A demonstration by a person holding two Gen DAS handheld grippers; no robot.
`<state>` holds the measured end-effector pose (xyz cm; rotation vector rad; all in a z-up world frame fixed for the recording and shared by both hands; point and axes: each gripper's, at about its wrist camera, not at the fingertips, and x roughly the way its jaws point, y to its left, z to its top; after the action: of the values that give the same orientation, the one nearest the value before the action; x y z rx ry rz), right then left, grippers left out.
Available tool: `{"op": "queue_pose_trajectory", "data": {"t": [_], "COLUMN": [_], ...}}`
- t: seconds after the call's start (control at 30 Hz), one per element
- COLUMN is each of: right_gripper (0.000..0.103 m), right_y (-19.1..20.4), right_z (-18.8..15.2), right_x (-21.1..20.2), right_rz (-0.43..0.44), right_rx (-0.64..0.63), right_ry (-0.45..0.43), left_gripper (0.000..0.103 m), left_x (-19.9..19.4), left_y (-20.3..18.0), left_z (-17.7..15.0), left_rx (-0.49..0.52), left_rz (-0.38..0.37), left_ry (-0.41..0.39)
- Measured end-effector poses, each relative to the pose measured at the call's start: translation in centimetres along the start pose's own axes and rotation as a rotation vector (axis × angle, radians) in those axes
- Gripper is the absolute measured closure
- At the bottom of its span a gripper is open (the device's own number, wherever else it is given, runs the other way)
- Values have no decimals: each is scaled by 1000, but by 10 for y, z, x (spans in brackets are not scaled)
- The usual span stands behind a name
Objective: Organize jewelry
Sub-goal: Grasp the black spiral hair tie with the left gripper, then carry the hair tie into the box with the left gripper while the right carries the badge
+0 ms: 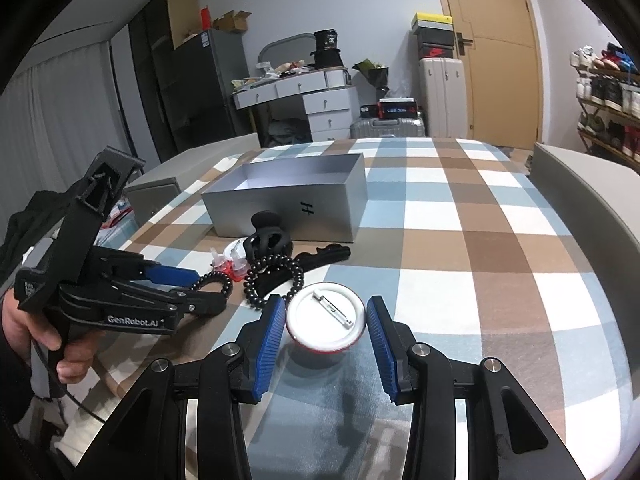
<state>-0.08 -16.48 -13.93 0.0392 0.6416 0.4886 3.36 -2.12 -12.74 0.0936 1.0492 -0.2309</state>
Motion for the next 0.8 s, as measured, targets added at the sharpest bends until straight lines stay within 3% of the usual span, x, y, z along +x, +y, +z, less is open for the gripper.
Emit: {"op": "queue_pose_trajectory", "data": {"t": [0.2,0.8], "right_gripper": [62,62], "right_y": [8,28], "right_z": [4,31], "right_x": [-4,0], "right_rz": [-7,62], "right_rx": [-33,-55], "right_ry": [-8,-15], "left_gripper": [66,67], "left_x": [-2,-33], "left_y": [-3,10], "left_z": [-2,-13], "left_rx": [19,-22], "left_rz": [8,-6], "left_ry": [1,-65]}}
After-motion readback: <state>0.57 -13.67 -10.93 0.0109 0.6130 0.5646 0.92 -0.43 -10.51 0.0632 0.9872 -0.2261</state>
